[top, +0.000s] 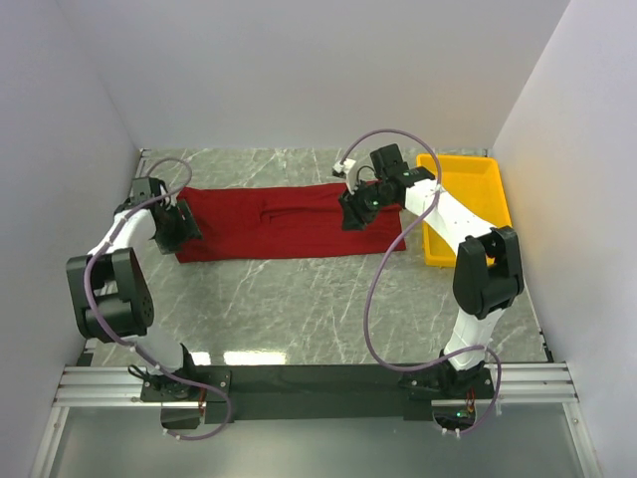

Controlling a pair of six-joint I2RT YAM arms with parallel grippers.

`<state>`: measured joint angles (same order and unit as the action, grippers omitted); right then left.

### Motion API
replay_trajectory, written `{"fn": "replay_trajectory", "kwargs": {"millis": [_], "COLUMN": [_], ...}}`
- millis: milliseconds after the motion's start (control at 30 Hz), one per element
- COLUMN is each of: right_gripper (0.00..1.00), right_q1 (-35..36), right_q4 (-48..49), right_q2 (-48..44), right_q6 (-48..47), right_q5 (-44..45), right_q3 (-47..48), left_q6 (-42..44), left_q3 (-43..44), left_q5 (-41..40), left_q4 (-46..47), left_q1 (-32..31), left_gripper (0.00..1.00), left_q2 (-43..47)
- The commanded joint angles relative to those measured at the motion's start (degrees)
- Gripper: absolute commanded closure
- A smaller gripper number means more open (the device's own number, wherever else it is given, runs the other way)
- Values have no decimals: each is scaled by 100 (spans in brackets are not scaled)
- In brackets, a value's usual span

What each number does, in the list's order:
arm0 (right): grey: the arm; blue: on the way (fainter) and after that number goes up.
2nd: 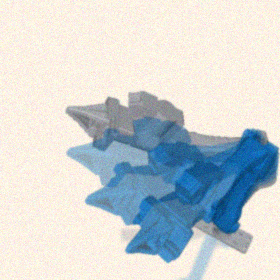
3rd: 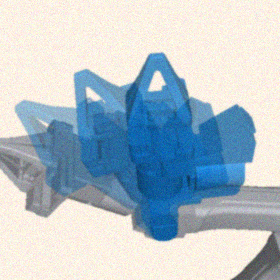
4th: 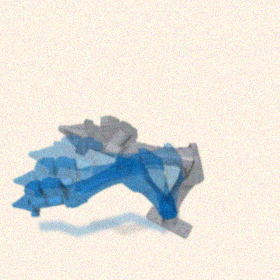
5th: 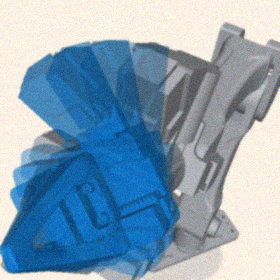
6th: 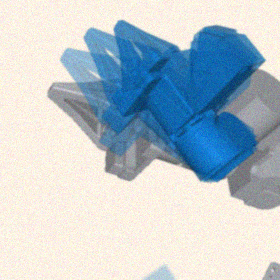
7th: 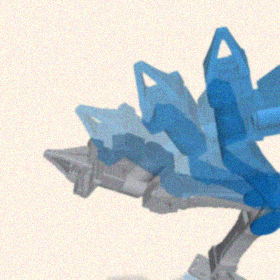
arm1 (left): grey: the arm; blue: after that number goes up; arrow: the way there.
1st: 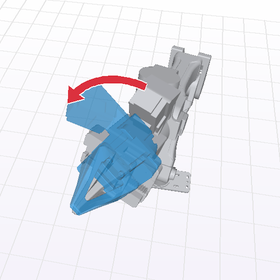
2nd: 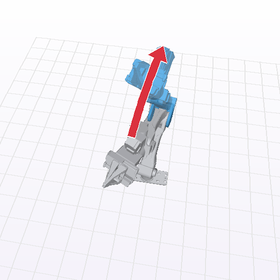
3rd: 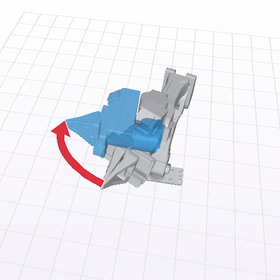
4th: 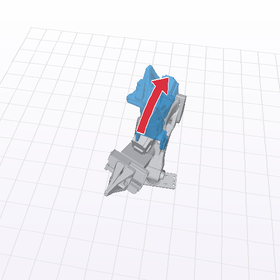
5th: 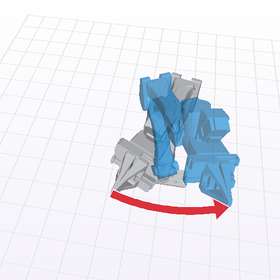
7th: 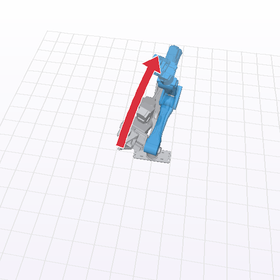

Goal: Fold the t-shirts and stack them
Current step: Fold the tshirt

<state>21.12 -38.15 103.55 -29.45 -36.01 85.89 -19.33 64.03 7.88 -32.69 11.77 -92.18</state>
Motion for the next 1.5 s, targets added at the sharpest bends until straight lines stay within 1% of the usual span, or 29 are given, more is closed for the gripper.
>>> {"fn": "replay_trajectory", "kwargs": {"millis": [0, 100, 167, 367, 633, 833, 967, 1000, 1033, 1167, 1300, 1467], "right_gripper": [52, 52, 52, 52, 52, 52, 54, 54, 54, 55, 55, 55], "right_q1": [-82, -91, -117, -223, -381, -627, -750, -776, -794, -864, -908, -943], "right_q4": [36, 62, 71, 71, 71, 132, 132, 124, 106, 133, 97, 80], "right_q2": [-80, -142, -177, -247, -212, -168, -133, -133, -124, -159, -107, -80], "right_q6": [54, 45, 54, 89, 141, 369, 440, 440, 432, 458, 441, 388], "right_q5": [182, 252, 279, 296, 507, 744, 806, 806, 815, 938, 955, 964], "right_q3": [-81, -186, -248, -379, -494, -564, -652, -670, -696, -775, -731, -714], "left_q6": [-150, -167, -115, 87, 342, 518, 536, 536, 518, 501, 509, 518], "left_q3": [-206, -137, 12, 241, 303, 409, 435, 444, 444, 391, 374, 286], "left_q5": [670, 908, 812, 548, 724, 820, 575, 426, 190, -111, -41, 91], "left_q4": [508, 658, 658, 527, 501, 386, 298, 246, 228, 254, 245, 263], "left_q1": [115, 299, 361, 379, 387, 396, 396, 396, 396, 396, 396, 396], "left_gripper": [33, 39, 41, 41, 41, 47, 50, 50, 48, 42, 42, 42], "left_q2": [-150, -396, -580, -705, -1003, -1232, -1215, -1188, -1101, -820, -749, -863]}}
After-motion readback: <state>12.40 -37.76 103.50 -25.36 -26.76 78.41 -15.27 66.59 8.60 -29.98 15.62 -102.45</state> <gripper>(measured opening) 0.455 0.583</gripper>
